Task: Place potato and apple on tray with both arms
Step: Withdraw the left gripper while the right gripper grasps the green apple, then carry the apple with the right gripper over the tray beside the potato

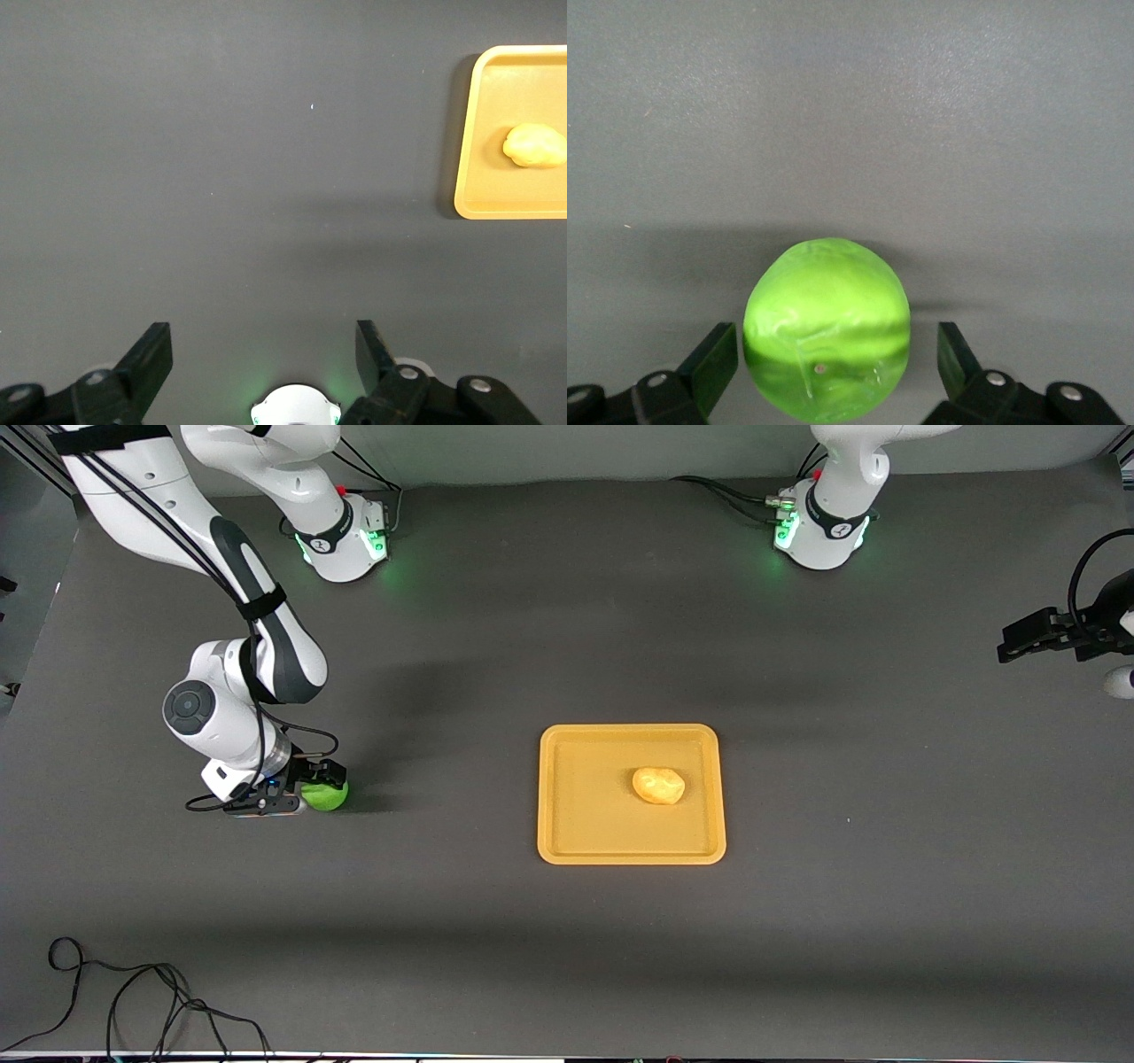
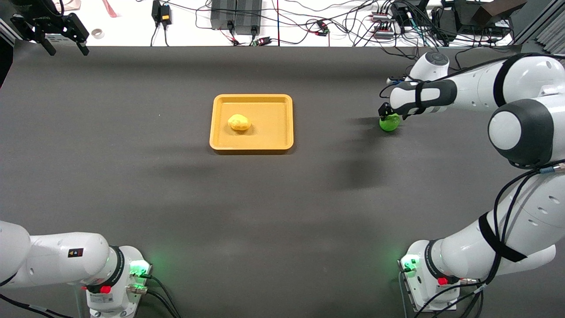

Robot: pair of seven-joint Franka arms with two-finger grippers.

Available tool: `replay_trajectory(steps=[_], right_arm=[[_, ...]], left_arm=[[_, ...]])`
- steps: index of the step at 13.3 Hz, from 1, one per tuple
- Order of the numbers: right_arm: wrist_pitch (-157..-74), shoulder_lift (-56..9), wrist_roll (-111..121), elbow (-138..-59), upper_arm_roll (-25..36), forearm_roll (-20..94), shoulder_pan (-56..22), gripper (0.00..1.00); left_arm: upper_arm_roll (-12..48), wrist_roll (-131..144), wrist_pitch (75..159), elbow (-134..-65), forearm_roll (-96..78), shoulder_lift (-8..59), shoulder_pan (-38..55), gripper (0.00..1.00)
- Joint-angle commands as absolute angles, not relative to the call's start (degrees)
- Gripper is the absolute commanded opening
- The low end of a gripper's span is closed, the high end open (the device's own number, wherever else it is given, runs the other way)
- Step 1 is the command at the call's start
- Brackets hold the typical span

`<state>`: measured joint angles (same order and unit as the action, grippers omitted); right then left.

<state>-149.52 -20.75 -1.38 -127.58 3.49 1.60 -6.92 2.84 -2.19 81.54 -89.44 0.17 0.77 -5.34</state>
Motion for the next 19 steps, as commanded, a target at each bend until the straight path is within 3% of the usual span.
replay_trajectory(steps=[1,3,4,7,11,16,19], right_arm=[[-150.6,-22.0,-1.4,-126.7,3.8,2.7,-7.2,0.83],[-150.5,-21.6,-0.9,-126.2,3.8,2.6,-7.3,0.53],[-150.1,-21.0,-0.4,-125.9,3.8,2.7,-7.3,0.5],[-146.2,-16.6,0.4,-122.6,3.9,2.1,-7.4,0.5],[-125.0,-15.3,-0.4,-104.9,3.7,1.9,-9.6,0.5],[-107.1,-23.4,-12.7,-79.9,3.6,-2.4,-20.4,0.49],[-102.4,-31.2,-26.1,-68.4,3.5,-2.1,-28.8,0.49]], left_arm=[[2.6,-2.2,80.5,-89.7,0.2,-0.2,-5.1,0.92],[0.3,-1.9,80.3,-89.8,0.2,-0.2,-2.3,0.91],[-1.7,-1.8,80.5,-89.9,0.2,-0.2,-0.3,0.91],[-2.0,-1.7,82.1,-91.1,0.3,0.2,0.2,0.91],[-2.0,-1.4,88.6,-96.9,0.3,0.0,1.1,0.91],[-2.2,-1.0,90.3,-98.2,0.3,0.6,2.2,0.9],[-2.2,1.1,91.0,-98.7,0.6,0.6,2.5,0.9]])
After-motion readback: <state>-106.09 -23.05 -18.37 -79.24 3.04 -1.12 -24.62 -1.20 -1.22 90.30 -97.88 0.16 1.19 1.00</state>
